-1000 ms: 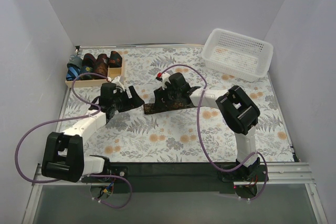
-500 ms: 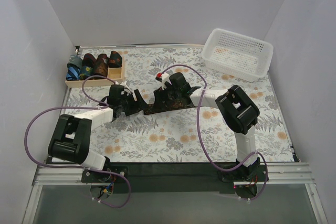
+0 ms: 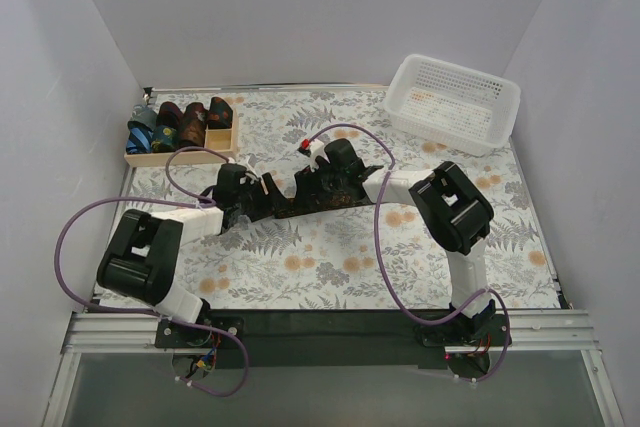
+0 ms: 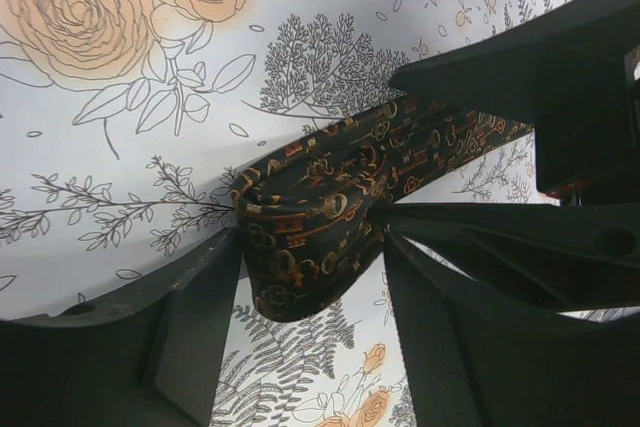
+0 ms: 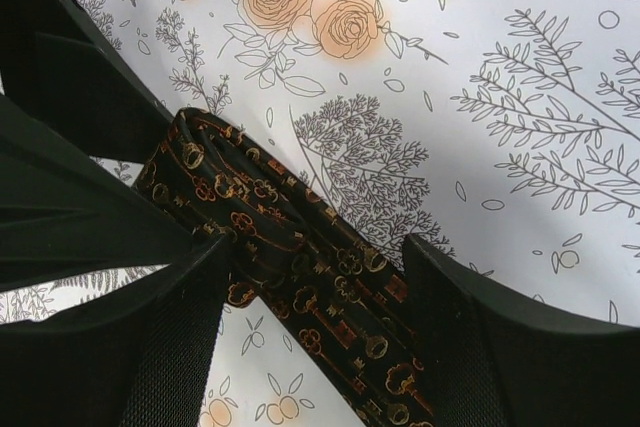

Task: Roll the ties
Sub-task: Roll the tie

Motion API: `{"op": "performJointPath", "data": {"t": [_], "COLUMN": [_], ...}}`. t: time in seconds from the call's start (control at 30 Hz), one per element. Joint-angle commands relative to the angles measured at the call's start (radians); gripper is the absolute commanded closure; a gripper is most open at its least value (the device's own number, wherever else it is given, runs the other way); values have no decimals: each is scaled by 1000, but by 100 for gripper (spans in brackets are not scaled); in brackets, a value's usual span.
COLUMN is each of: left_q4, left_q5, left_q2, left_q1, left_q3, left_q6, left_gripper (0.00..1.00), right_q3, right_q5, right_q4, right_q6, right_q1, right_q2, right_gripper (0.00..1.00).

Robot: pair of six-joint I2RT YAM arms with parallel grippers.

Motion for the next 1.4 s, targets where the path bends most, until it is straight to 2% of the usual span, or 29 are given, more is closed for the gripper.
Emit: {"op": "performJointPath", "data": {"t": [0.0,0.23,0.37,0.7,0.8,0.9,1.03,1.13,1.37], "left_q4": [0,11,9,-27,-78,-210,-429,-535,-630], "left_q5": [-21,-39,-41,-33,-21,-34,-140,-206,-424], "left_q2": [17,45,48,21,-2,-41,-87,-104,-108], "left_q1": [-21,-31,-31,-31,-31,-32,-31,-31,-31], "left_q3": [-10,-1,7,18,39,73,145,174,234], "left_q6": [-5,-3,0,9,24,67,148,201,253], "left_gripper": [46,57,70,84,89,91,93,94,96], "right_q3": [-7,-4,-5,-53,-90,-152,-218,-261,-329], "right_q5": [-17,-25,-25,-5,14,24,59,98,213], "right_q4": [40,43,44,47,44,43,15,-8,-19], "right_q6": [5,9,15,35,32,30,9,2,24], "right_q1": [-4,-4,-5,-40,-63,-86,-94,-94,-94], "right_q2": [22,28,22,-81,-127,-185,-253,-287,-354], "right_gripper": [36,36,37,37,37,37,37,38,40]}}
